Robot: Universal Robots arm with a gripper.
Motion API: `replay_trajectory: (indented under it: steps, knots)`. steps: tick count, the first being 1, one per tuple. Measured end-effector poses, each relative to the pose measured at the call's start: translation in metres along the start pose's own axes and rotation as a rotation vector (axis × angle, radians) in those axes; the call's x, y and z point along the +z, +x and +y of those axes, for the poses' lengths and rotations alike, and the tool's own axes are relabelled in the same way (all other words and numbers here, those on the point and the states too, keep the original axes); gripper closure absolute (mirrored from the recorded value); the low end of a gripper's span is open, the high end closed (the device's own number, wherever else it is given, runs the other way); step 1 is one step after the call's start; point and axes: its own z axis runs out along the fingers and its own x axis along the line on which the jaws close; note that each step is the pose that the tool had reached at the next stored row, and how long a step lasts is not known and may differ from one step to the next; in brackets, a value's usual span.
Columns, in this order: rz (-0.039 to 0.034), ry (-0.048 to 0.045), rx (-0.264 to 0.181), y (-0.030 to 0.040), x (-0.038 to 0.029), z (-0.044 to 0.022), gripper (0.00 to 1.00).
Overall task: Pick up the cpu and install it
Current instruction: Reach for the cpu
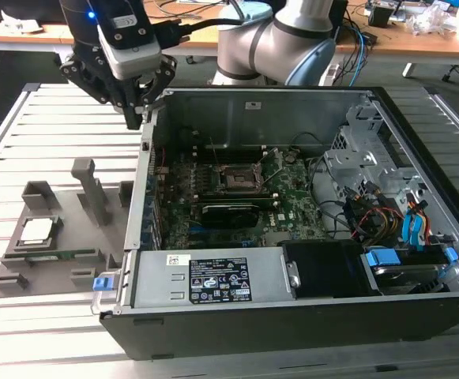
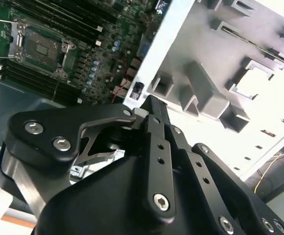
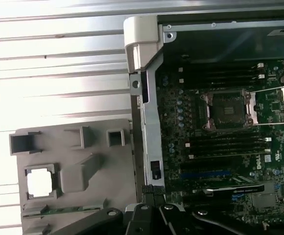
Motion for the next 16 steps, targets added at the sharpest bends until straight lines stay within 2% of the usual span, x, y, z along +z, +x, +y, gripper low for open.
replay_trajectory:
  steps: [3, 8, 10, 14, 16]
  knots:
    - [0.0000, -0.0001, 0.000, 0.0082, -0.0002, -0.0006, 0.89]
    - [0.0000, -0.0001, 0.000, 0.0280, -0.0007, -0.0021, 0.89]
    - [0.0000, 0.0000, 0.000, 0.0319, -0.0009, -0.0024, 0.89]
    - [0.0000, 0.0000, 0.000, 0.0508, -0.0014, -0.0038, 0.89]
    - [0.0000, -0.0001, 0.000, 0.0571, -0.0015, -0.0043, 0.89]
